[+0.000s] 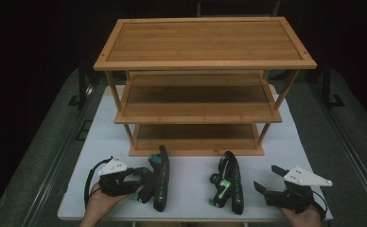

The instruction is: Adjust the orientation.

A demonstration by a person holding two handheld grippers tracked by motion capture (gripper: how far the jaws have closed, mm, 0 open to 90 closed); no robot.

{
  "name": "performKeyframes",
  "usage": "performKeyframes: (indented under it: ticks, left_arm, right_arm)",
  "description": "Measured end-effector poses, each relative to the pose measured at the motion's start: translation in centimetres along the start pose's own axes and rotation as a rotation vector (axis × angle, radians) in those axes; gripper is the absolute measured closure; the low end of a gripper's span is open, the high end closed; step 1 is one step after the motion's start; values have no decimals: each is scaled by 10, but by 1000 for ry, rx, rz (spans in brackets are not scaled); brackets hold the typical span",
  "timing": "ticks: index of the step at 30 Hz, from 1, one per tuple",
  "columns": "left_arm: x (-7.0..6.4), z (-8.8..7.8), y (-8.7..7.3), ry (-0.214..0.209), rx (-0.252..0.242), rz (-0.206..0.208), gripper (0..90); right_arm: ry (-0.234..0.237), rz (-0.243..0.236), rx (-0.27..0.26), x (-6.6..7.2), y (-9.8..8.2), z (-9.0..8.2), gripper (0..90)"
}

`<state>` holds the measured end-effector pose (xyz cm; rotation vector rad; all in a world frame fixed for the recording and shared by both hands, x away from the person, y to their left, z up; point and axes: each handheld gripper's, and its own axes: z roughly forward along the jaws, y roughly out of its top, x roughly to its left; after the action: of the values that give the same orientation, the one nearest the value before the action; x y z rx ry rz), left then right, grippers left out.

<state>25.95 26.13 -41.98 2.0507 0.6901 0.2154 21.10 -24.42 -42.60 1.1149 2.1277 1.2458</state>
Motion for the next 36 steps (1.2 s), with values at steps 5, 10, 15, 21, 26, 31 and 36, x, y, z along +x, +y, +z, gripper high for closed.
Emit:
performKeyframes:
  ticks: [5, 10, 15, 21, 26, 31, 36]
  left_arm:
    - [-2, 2, 4, -9, -7, 9, 582]
    - [-2, 3, 5, -20, -15, 6, 572]
    - [-3, 4, 7, -23, -15, 8, 566]
    - [-5, 5, 11, -40, -24, 11, 567]
    - [-7, 10, 17, -46, -26, 19, 567]
    - [-8, 17, 21, -53, -35, -2, 559]
    - [-13, 29, 29, -83, -34, -4, 537]
  right_arm:
    - [-1, -2, -3, 0, 0, 0, 151]
    - [-2, -1, -5, 0, 0, -1, 153]
    - [-2, -2, -8, 0, 0, -1, 153]
    - [0, -1, -7, 1, 1, -1, 153]
    - [-2, -2, -10, 1, 1, -2, 153]
    - [-2, -2, -13, 0, 1, -3, 154]
    - [1, -3, -13, 1, 1, -3, 153]
